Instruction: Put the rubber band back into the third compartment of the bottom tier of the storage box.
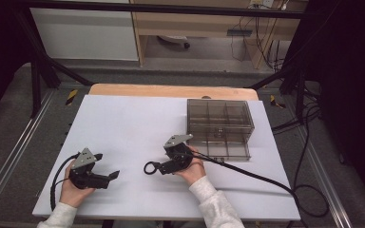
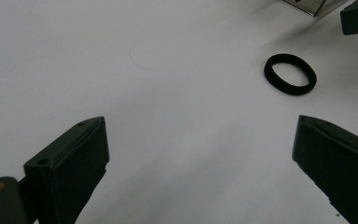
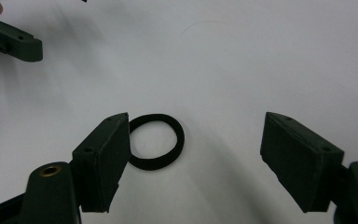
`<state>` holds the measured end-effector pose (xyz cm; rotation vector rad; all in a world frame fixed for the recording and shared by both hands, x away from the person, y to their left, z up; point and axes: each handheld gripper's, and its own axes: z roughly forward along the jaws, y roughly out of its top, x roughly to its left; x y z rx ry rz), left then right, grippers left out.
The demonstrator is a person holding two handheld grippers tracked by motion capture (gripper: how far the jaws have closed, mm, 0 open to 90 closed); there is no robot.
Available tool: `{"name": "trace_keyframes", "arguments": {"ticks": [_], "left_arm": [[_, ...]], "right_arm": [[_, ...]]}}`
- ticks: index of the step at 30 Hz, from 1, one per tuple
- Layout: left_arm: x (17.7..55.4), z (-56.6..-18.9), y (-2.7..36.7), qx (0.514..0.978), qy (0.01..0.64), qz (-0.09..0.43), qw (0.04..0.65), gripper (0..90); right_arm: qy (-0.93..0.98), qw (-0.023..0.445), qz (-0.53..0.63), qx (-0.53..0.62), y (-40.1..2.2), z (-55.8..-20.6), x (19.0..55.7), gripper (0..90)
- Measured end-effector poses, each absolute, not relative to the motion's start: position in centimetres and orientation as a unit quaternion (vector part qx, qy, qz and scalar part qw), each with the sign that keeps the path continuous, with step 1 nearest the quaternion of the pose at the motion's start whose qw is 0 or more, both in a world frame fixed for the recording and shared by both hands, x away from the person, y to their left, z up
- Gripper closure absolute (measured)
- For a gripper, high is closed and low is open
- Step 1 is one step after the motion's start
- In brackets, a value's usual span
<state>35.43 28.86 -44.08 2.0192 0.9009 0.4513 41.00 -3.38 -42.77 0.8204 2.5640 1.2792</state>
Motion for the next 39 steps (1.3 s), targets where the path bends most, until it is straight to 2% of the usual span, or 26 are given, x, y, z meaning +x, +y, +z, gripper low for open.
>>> {"name": "trace_keyframes", "arguments": {"ticks": [19,39], "left_arm": [[35.4,-44.1,28.8,0.809,0.36,0.181,0.428,3.4],[35.4,-44.1,28.8,0.809,0.36,0.181,0.428,3.4]], "right_arm": [[0.861,0.069,0.416,0.284,-2.7,-43.9,41.4,46.1],[0.873,0.063,0.394,0.282,-1.6,-44.7,41.7,63.6]]}}
